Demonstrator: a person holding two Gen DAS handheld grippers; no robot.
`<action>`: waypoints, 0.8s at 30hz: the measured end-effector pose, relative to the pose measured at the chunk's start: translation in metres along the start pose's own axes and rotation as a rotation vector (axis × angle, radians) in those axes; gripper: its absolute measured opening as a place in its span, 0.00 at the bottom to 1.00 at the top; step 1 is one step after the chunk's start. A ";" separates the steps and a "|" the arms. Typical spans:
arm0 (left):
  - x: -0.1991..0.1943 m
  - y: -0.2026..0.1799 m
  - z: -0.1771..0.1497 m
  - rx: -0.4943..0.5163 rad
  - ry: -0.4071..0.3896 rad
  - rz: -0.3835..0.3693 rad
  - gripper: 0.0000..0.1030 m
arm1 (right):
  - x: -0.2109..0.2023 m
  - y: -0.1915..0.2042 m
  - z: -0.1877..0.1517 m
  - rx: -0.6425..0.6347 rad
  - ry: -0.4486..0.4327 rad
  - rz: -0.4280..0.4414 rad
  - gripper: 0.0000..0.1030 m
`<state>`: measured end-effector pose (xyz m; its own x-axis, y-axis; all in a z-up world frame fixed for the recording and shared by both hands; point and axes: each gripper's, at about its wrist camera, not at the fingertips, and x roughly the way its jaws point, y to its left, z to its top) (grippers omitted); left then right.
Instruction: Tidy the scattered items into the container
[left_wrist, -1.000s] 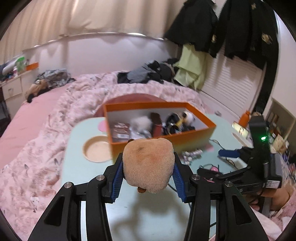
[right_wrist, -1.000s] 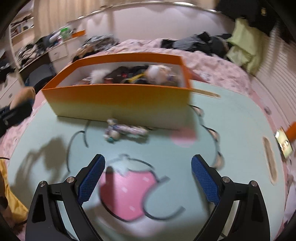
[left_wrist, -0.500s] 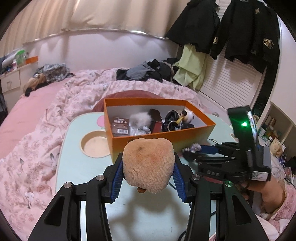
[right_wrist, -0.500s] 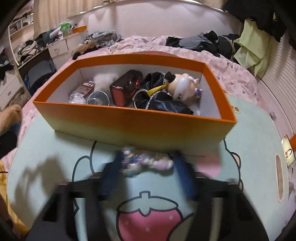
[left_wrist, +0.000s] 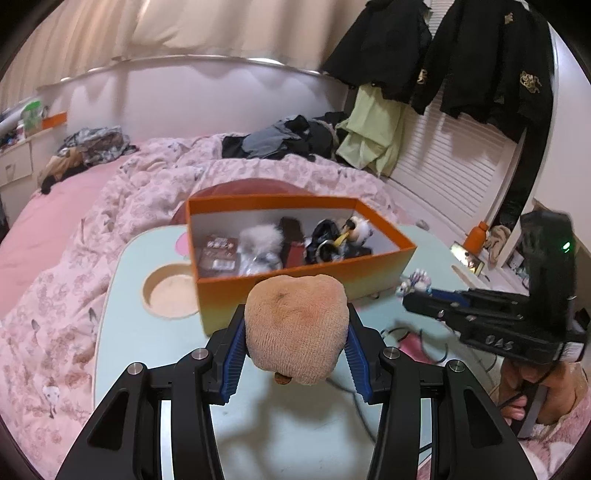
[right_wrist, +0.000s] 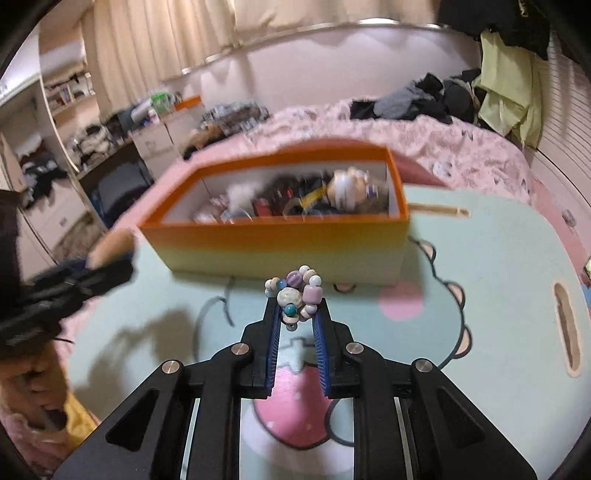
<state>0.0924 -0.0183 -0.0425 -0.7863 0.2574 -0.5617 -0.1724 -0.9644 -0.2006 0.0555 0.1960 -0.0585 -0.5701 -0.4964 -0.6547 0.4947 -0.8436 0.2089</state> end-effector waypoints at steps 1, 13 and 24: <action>0.001 -0.003 0.005 0.013 -0.004 -0.003 0.46 | -0.004 0.002 0.006 -0.001 -0.013 0.007 0.18; 0.081 0.010 0.075 -0.036 0.111 0.141 0.65 | 0.044 0.020 0.091 -0.085 0.001 -0.164 0.34; 0.045 0.017 0.052 -0.078 -0.006 0.246 0.89 | 0.028 0.010 0.070 -0.041 -0.080 -0.218 0.62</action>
<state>0.0235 -0.0259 -0.0298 -0.8026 0.0150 -0.5963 0.0703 -0.9903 -0.1196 -0.0018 0.1596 -0.0235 -0.7156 -0.3196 -0.6211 0.3795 -0.9244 0.0384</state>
